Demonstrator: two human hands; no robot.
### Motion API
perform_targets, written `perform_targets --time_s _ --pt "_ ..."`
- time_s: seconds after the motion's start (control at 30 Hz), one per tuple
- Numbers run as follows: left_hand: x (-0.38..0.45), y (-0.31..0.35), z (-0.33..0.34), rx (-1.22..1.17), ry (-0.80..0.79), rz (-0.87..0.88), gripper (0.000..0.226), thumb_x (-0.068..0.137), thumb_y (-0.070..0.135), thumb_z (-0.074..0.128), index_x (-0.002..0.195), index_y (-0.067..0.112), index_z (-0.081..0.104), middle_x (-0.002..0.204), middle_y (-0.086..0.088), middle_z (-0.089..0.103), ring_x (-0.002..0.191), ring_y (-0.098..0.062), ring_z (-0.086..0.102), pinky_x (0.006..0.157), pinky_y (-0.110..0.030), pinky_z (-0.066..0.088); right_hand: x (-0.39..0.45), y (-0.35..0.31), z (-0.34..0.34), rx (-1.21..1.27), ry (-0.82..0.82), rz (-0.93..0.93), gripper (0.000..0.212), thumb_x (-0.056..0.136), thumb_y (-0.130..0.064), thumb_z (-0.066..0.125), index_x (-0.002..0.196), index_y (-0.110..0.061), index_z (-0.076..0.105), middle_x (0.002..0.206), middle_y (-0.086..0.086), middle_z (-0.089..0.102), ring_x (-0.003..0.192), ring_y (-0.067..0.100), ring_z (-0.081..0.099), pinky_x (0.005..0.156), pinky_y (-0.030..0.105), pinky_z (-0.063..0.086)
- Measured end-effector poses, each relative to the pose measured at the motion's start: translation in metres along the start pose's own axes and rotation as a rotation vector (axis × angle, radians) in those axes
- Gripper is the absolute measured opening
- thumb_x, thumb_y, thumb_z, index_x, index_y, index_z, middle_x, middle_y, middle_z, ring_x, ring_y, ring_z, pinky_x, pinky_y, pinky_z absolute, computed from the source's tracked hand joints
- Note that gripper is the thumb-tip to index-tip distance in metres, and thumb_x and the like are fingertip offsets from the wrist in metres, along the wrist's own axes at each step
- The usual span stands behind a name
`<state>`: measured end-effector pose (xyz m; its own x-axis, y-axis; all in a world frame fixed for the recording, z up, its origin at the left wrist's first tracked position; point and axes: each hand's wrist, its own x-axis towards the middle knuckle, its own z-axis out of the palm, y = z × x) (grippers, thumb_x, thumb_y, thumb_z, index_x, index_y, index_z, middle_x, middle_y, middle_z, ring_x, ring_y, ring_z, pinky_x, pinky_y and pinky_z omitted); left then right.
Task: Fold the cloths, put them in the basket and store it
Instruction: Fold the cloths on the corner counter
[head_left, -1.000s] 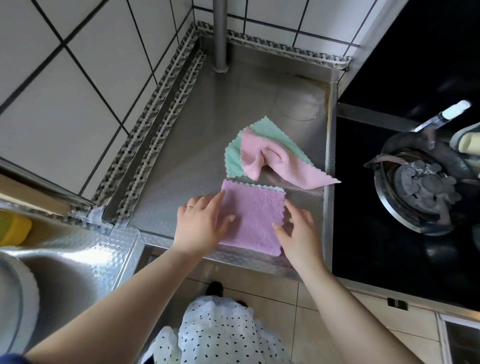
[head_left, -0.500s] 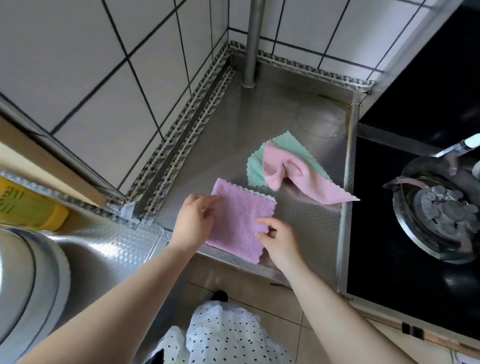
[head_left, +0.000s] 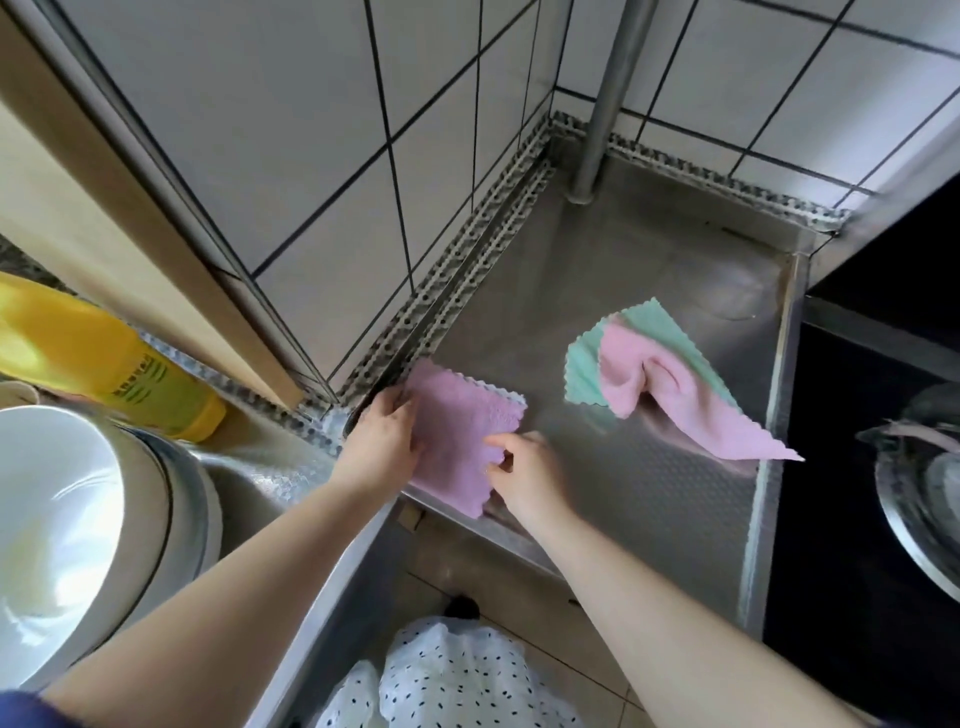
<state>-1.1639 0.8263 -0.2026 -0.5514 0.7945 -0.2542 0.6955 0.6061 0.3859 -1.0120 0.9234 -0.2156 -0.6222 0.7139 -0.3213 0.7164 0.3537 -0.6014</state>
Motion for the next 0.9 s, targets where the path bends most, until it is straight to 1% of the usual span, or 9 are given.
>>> perform_targets --time_s 0.17,0.27,0.37,0.5,0.57,0.63,0.7,0.8,0.9 --pt "-0.001 0.002 0.003 0.016 0.104 0.137 0.059 0.082 0.005 0.058 0.138 0.012 0.045 0.146 -0.016 0.035 0.131 -0.035 0.037 0.105 -0.047 0.039 -0.001 0.000 -0.016 0.205 -0.062 0.066 0.046 0.084 -0.023 0.066 0.128 -0.026 0.053 0.108 0.002 0.061 0.095 0.018 0.058 0.085 0.030 0.047" --pt "0.008 0.027 0.006 -0.098 0.182 0.297 0.052 0.075 -0.002 0.060 0.125 0.015 0.060 0.131 -0.013 0.054 0.118 -0.034 0.051 0.098 -0.041 0.044 0.005 0.014 -0.050 0.277 0.062 0.082 0.043 0.084 -0.028 0.065 0.126 -0.029 0.054 0.102 -0.004 0.060 0.091 0.014 0.057 0.083 0.030 0.047" --pt "0.022 0.064 0.010 -0.167 0.171 0.420 0.032 0.080 0.012 0.055 0.108 0.017 0.070 0.112 -0.007 0.066 0.101 -0.028 0.062 0.083 -0.038 0.054 0.014 0.035 -0.086 0.058 0.207 0.050 0.035 0.085 -0.028 0.065 0.120 -0.025 0.062 0.112 -0.001 0.058 0.096 0.014 0.053 0.084 0.025 0.039" --pt "0.050 0.099 0.029 -0.116 0.052 0.512 0.036 0.078 0.016 0.053 0.110 0.023 0.069 0.116 -0.004 0.067 0.104 -0.030 0.062 0.091 -0.038 0.050 0.026 0.056 -0.107 -0.427 0.289 -0.130 0.025 0.080 -0.029 0.068 0.104 -0.031 0.072 0.128 0.003 0.053 0.129 0.033 0.037 0.107 0.037 0.026" --pt "0.059 0.113 0.037 -0.021 -0.015 0.563 0.037 0.081 0.020 0.051 0.113 0.031 0.066 0.129 -0.001 0.059 0.116 -0.030 0.055 0.096 -0.042 0.045 0.025 0.064 -0.107 -0.569 0.168 -0.116 0.028 0.085 -0.038 0.059 0.112 -0.038 0.066 0.145 -0.001 0.035 0.140 0.028 0.017 0.112 0.038 0.013" --pt "0.067 0.125 0.045 0.079 -0.092 0.550 0.034 0.091 0.028 0.048 0.122 0.034 0.060 0.147 -0.002 0.041 0.137 -0.026 0.033 0.107 -0.040 0.030 0.025 0.074 -0.107 -0.625 0.127 -0.101 0.037 0.088 -0.039 0.055 0.124 -0.032 0.058 0.150 -0.002 0.029 0.143 0.022 0.010 0.114 0.038 0.009" --pt "0.074 0.130 0.051 0.210 -0.145 0.546 0.037 0.096 0.034 0.040 0.131 0.034 0.052 0.153 -0.001 0.030 0.141 -0.022 0.023 0.111 -0.037 0.021 0.024 0.078 -0.109 -0.614 0.172 -0.121 0.043 0.083 -0.033 0.064 0.123 -0.020 0.059 0.144 0.002 0.042 0.141 0.022 0.023 0.111 0.040 0.021" --pt "0.083 0.129 0.059 0.211 -0.100 0.564 0.035 0.092 0.029 0.042 0.123 0.028 0.057 0.140 0.002 0.048 0.131 -0.023 0.041 0.103 -0.036 0.032 0.024 0.084 -0.114 -0.446 0.356 -0.170 0.034 0.071 -0.017 0.076 0.103 -0.010 0.070 0.119 0.006 0.065 0.121 0.024 0.055 0.094 0.041 0.047" --pt "0.092 0.129 0.056 0.201 -0.031 0.557 0.021 0.078 0.025 0.054 0.097 0.021 0.064 0.103 0.001 0.064 0.100 -0.026 0.060 0.081 -0.034 0.042 0.020 0.085 -0.127 -0.152 0.475 -0.103 0.032 0.075 -0.007 0.072 0.106 -0.010 0.070 0.111 0.006 0.067 0.105 0.021 0.063 0.087 0.020 0.042"
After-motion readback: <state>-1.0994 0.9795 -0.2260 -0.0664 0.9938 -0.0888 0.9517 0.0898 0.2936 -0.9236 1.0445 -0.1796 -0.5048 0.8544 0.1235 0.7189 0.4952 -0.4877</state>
